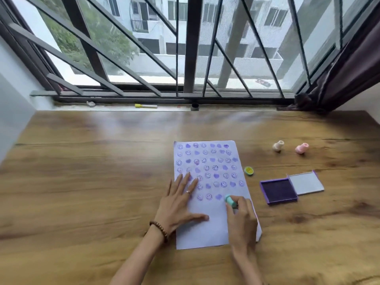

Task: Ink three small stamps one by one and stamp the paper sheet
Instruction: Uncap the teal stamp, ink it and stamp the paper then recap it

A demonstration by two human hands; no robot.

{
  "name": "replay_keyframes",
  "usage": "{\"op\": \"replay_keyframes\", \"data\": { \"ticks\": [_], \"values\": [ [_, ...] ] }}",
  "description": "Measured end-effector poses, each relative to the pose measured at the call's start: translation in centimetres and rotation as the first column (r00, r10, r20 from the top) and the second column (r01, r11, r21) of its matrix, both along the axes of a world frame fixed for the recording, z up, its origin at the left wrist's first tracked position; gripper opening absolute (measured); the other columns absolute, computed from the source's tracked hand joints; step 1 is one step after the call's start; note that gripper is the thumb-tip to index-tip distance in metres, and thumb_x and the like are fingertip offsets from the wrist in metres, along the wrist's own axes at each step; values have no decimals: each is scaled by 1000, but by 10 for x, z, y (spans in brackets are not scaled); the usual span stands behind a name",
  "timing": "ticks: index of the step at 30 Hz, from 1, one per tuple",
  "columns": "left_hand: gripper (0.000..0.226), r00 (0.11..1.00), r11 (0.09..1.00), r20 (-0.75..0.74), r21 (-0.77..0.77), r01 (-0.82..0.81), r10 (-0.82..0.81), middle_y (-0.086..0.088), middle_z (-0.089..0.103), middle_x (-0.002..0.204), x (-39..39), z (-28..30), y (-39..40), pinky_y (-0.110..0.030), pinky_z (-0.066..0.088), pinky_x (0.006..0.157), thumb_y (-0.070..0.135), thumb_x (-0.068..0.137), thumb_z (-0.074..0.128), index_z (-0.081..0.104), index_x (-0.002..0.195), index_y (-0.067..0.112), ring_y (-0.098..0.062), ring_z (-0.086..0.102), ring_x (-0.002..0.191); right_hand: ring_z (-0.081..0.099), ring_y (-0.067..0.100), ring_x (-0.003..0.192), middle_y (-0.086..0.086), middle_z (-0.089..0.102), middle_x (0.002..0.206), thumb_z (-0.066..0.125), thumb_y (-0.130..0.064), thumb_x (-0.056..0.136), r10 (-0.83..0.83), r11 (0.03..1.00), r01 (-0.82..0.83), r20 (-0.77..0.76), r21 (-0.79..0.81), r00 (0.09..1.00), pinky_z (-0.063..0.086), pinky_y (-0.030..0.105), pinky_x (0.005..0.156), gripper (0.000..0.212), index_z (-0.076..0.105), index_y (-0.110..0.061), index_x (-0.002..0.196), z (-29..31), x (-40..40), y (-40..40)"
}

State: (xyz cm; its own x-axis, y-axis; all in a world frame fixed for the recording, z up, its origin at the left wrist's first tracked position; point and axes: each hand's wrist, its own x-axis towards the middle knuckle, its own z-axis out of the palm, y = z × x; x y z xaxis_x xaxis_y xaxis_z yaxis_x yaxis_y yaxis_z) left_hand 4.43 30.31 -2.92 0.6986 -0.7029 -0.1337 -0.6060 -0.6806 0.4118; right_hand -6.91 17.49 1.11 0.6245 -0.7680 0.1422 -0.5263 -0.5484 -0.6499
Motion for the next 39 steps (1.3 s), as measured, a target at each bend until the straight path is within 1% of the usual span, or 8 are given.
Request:
{"op": "replay_keyframes", "data": {
  "ticks": [13,18,24,29,31,33,35,39],
  "values": [
    [107,1000,999,-12,-47,-18,18,13,-21,146,0,-5,-1,-38,-17,114,84,56,46,-19,131,43,-11,-28,134,60,34,95,17,63,101,54,-10,86,157,971,-225,-499,-78,852,43,36,73,17,59,-4,101,22,32,-27],
    [107,999,998,-9,-52,-32,32,9,-11,154,0,-7,0,-39,-15,114,86,54,43,-16,133,43,-9,-25,135,57,40,78,24,63,81,51,-1,75,273,952,-306,-519,23,810,39,37,57,9,57,4,78,28,49,-45],
    [111,999,999,-26,-31,-32,31,8,-7,156,0,-1,-1,-40,-14,115,84,55,48,-6,140,39,-5,-22,135,53,36,94,20,56,99,40,2,84,303,887,-454,-636,-85,710,24,32,63,25,29,-15,68,22,45,-35],
    [111,998,999,-59,-24,-39,38,7,-7,157,0,6,-1,-40,-11,116,80,56,54,-1,142,36,-13,-14,142,61,28,85,12,66,94,63,-13,80,231,968,-188,-306,163,923,38,31,61,11,60,-5,87,20,30,-53],
    [111,995,998,-87,-23,-53,50,7,-7,157,-1,9,-3,-40,-10,116,78,56,56,1,142,35,-14,-14,143,64,9,66,9,67,85,69,-11,78,53,848,-32,-23,529,998,45,14,53,17,66,-2,92,17,17,-63],
    [110,993,996,-101,-51,-71,65,7,-6,157,-3,14,-6,-42,-10,116,77,58,57,4,143,32,-14,-14,143,64,2,58,10,65,80,67,-4,80,-155,574,-56,176,817,972,51,8,53,20,64,5,98,14,7,-72],
    [104,993,992,-81,-86,-95,88,6,0,157,-4,20,-17,-44,-8,117,71,63,59,11,143,28,-15,-10,143,66,6,61,8,65,78,63,-2,82,-256,386,-132,243,913,936,56,13,59,11,64,2,92,16,1,-83],
    [73,998,977,-30,-204,-67,62,-2,30,151,-1,36,-65,-34,13,116,46,78,63,30,139,21,-22,20,141,68,6,58,-1,72,62,55,-2,87,-370,219,-237,305,947,878,57,15,58,8,63,-3,86,25,-5,-114]
  ]
}}
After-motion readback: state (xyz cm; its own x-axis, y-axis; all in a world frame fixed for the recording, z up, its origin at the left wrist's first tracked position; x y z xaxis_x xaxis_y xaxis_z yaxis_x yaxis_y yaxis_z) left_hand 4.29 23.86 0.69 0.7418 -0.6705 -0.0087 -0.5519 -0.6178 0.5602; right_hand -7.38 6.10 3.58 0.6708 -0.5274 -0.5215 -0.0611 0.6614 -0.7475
